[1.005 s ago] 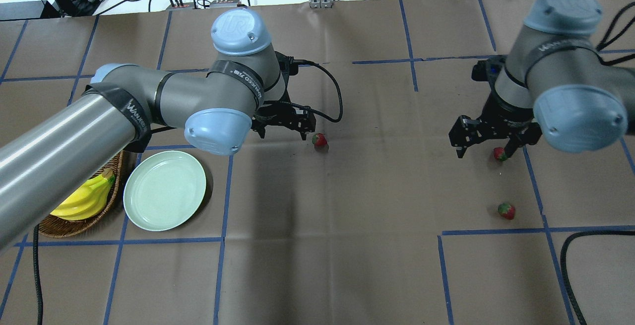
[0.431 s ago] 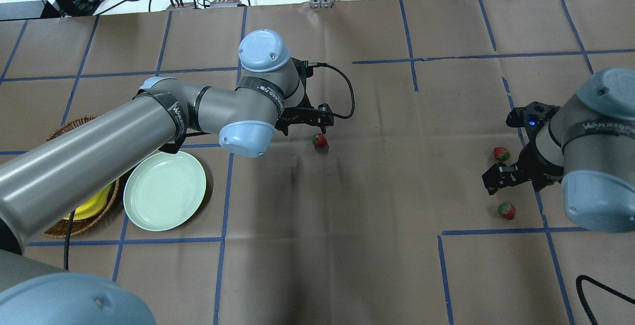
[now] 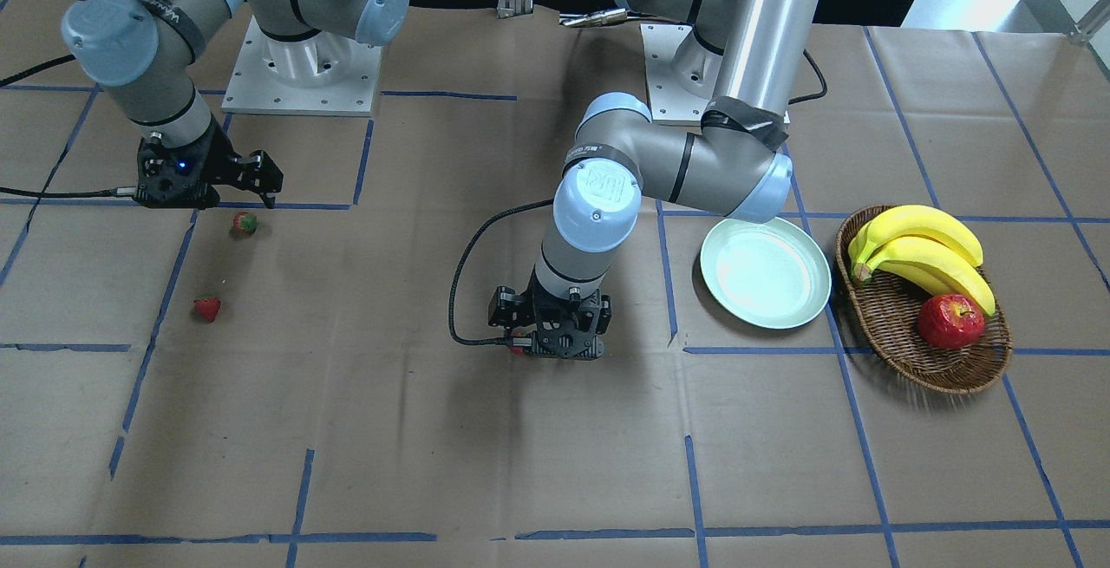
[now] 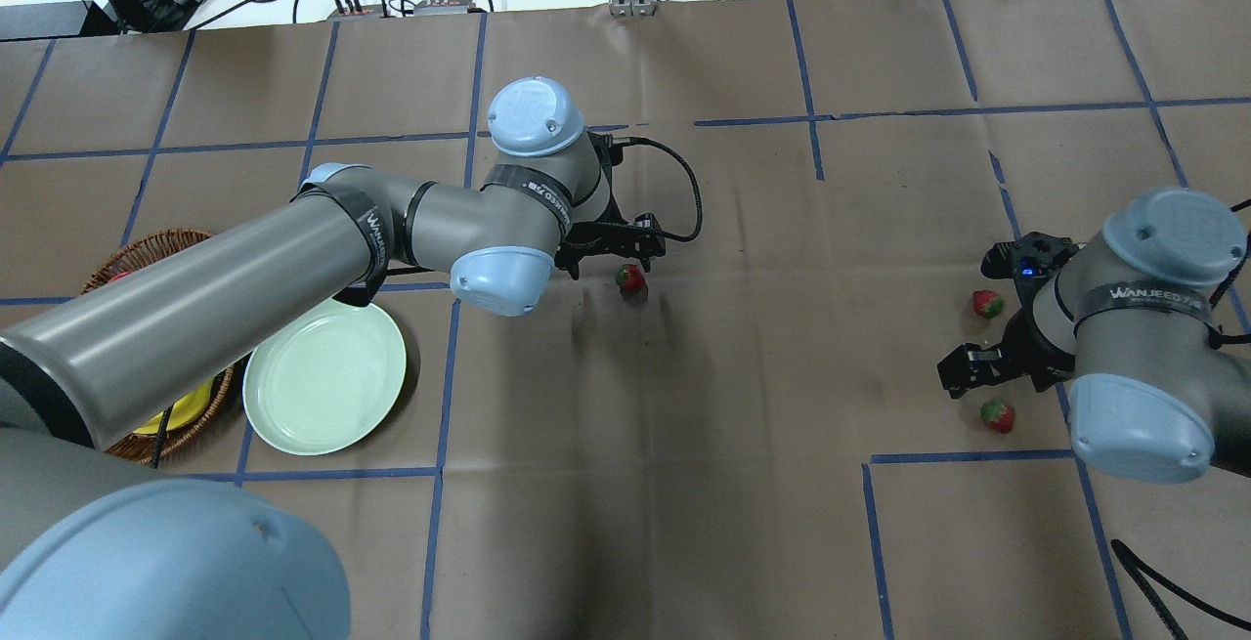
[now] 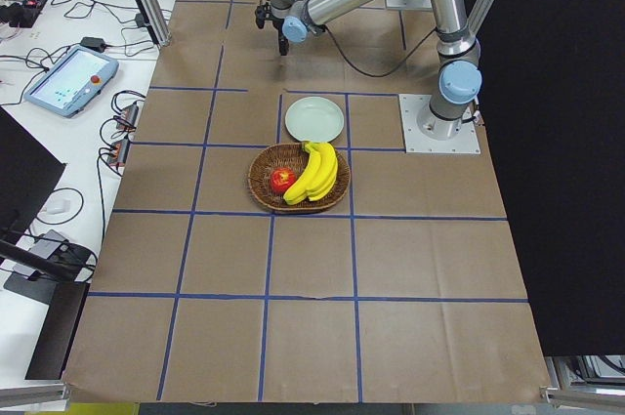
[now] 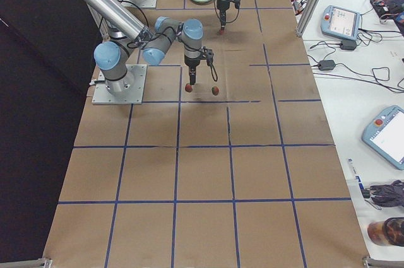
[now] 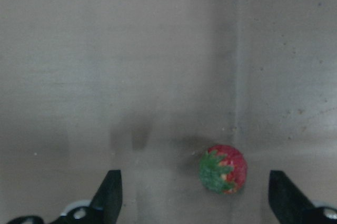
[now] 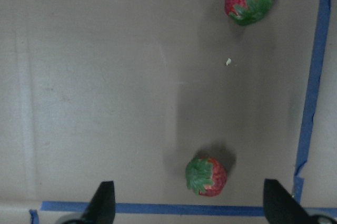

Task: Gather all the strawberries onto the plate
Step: 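Grasp the center strawberry with the left gripper while the right grasps another strawberry, then carry strawberry onto the plate with left gripper while right carries its strawberry toward center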

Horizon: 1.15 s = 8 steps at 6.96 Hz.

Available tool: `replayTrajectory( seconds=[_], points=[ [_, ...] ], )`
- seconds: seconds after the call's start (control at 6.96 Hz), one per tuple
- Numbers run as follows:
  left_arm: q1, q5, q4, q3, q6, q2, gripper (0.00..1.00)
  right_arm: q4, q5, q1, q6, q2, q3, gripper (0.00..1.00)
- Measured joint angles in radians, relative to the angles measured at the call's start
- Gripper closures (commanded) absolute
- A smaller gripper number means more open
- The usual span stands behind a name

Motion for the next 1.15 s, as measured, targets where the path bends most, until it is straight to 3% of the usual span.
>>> replayTrajectory(
  seconds=[0.29, 0.43, 0.57, 0.86, 1.15],
  points=[
    [-0.006, -0.031, 0.013, 0.009, -0.034, -0.016, 0.22, -0.079, -0.016, 0.000, -0.017, 0.056, 0.026, 0.01],
    [-0.010, -0.034, 0.014, 0.010, -0.040, -0.022, 0.23, -0.088, -0.023, 0.000, -0.023, 0.070, 0.029, 0.04],
    [-0.014, -0.036, 0.013, 0.010, -0.043, -0.029, 0.45, -0.087, -0.040, -0.001, -0.030, 0.077, 0.029, 0.22],
    [-0.016, -0.035, 0.010, 0.010, -0.044, -0.034, 0.94, -0.081, -0.071, -0.001, -0.033, 0.083, 0.030, 0.68],
    [-0.017, -0.032, 0.006, 0.012, -0.044, -0.029, 1.00, -0.069, -0.076, -0.001, -0.031, 0.090, 0.029, 0.83]
  ],
)
